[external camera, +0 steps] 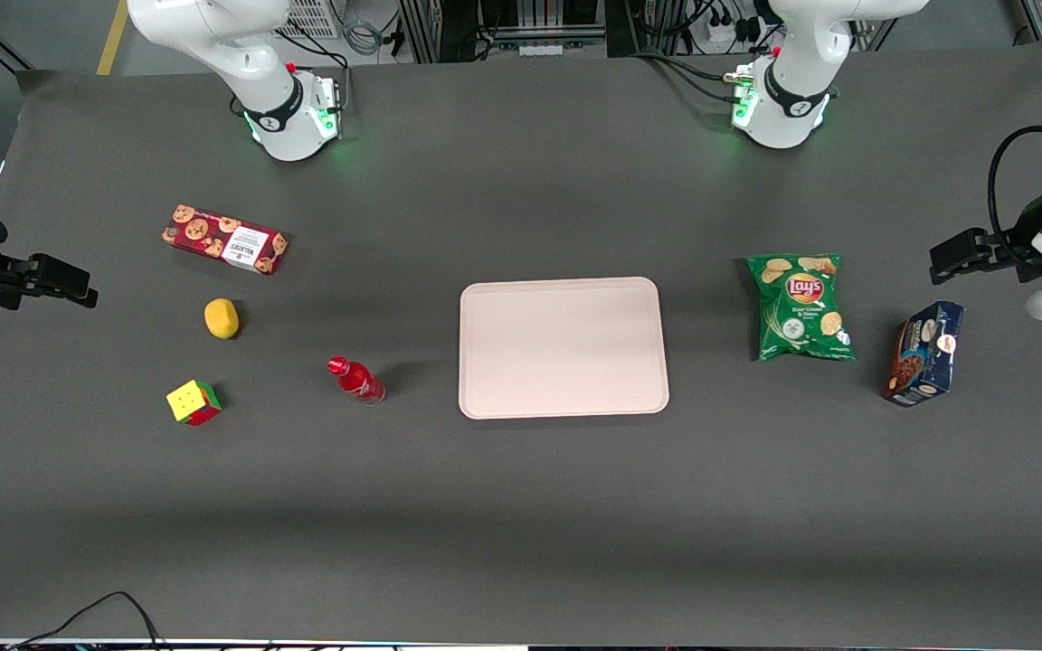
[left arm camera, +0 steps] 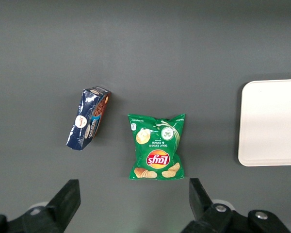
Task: Place coke bottle on tray
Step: 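Reach the right gripper down to the red Coca-Cola bottle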
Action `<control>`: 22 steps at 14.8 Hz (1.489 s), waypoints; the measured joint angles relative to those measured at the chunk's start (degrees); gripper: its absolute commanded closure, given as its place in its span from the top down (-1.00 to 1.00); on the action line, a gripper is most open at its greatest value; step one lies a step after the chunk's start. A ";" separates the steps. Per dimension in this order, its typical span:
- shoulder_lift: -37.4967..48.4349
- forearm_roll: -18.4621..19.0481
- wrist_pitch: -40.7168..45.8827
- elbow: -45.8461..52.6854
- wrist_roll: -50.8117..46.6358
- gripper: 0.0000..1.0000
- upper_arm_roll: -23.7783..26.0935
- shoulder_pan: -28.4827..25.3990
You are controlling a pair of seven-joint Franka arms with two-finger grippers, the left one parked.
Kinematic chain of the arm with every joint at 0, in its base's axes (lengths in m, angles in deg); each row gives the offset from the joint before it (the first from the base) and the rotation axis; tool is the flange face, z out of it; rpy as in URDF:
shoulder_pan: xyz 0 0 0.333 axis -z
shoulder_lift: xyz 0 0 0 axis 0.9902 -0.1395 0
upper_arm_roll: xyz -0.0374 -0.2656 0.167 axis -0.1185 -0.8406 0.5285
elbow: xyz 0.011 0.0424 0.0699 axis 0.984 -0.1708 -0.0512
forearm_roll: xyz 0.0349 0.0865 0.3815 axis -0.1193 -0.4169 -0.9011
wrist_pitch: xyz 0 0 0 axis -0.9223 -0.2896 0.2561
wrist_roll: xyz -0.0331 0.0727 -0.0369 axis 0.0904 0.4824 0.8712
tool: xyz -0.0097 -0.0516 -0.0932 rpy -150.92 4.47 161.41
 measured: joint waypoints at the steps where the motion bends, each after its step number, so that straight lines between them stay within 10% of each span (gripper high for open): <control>1: 0.00 0.00 0.00 0.00 -0.01 1.00 0.00 0.00; 22: -9.48 -0.09 -22.55 -13.73 -18.31 1.00 20.50 -0.71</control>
